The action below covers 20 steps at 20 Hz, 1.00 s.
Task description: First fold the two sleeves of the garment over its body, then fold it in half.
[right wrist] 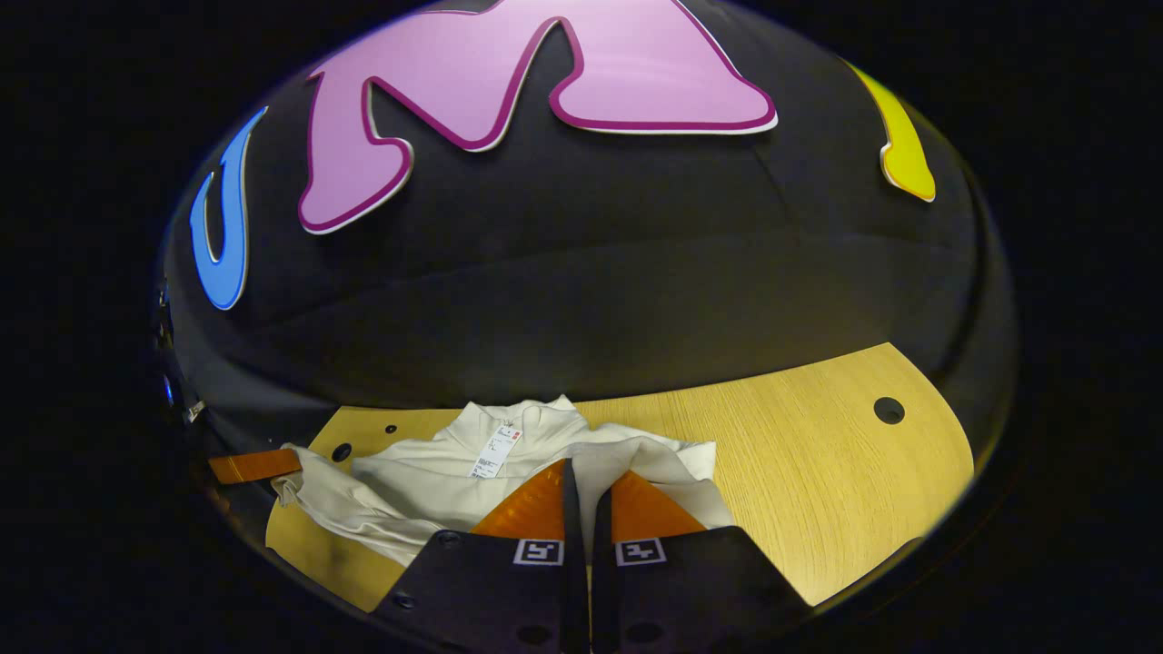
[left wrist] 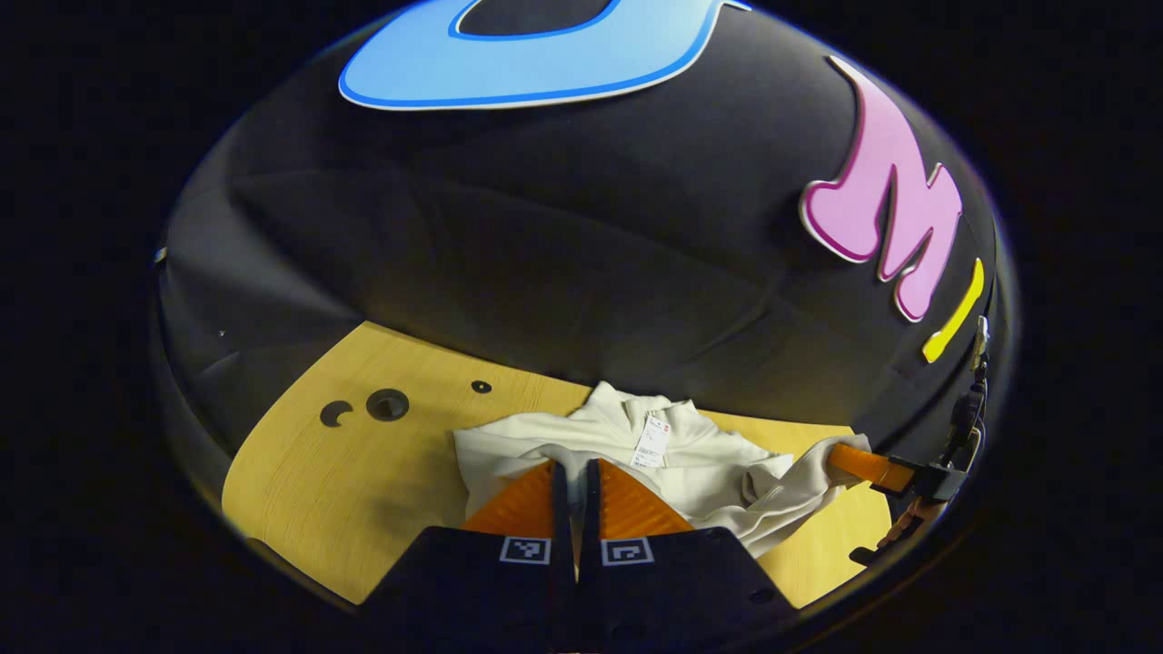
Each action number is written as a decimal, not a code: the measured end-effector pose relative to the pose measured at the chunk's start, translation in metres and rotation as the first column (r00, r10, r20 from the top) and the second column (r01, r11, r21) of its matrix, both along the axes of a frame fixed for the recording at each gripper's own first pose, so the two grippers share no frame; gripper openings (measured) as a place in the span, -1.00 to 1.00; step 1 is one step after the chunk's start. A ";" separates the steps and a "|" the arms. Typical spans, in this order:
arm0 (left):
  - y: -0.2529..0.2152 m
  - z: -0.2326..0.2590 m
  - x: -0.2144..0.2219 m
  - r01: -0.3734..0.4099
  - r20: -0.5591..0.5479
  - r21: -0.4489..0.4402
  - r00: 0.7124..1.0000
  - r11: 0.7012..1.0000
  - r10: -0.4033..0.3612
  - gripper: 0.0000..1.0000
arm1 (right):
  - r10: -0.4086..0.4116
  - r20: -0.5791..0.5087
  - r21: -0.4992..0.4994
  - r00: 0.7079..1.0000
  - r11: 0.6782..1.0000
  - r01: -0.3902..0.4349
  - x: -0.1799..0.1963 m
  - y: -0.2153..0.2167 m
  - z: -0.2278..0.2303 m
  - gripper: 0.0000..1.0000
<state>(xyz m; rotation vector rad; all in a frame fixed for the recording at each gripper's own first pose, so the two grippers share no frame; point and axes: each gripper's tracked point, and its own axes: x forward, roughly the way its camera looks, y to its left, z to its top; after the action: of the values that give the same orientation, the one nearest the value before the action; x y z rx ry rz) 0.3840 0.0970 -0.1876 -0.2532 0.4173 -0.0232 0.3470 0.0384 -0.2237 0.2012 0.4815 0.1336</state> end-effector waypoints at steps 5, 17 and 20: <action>0.018 -0.030 0.048 -0.042 -0.013 0.014 0.999 0.999 0.042 -0.88 | -0.022 0.020 -0.052 1.000 0.998 0.023 0.043 -0.003 -0.027 -0.89; 0.053 -0.035 0.079 -0.152 0.047 0.123 0.988 0.981 0.147 0.75 | 0.010 0.063 -0.146 0.998 0.989 0.000 0.055 -0.004 -0.047 0.75; 0.057 0.000 0.062 -0.174 0.101 0.127 0.982 0.976 0.162 0.94 | -0.012 0.111 -0.132 0.994 0.991 0.027 0.043 -0.014 -0.025 1.00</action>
<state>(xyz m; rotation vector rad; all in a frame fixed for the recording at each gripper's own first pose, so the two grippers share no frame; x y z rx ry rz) 0.4457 0.1543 -0.1881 -0.1519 0.3050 0.1592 0.3901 0.0242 -0.2487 0.0674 0.3771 0.0925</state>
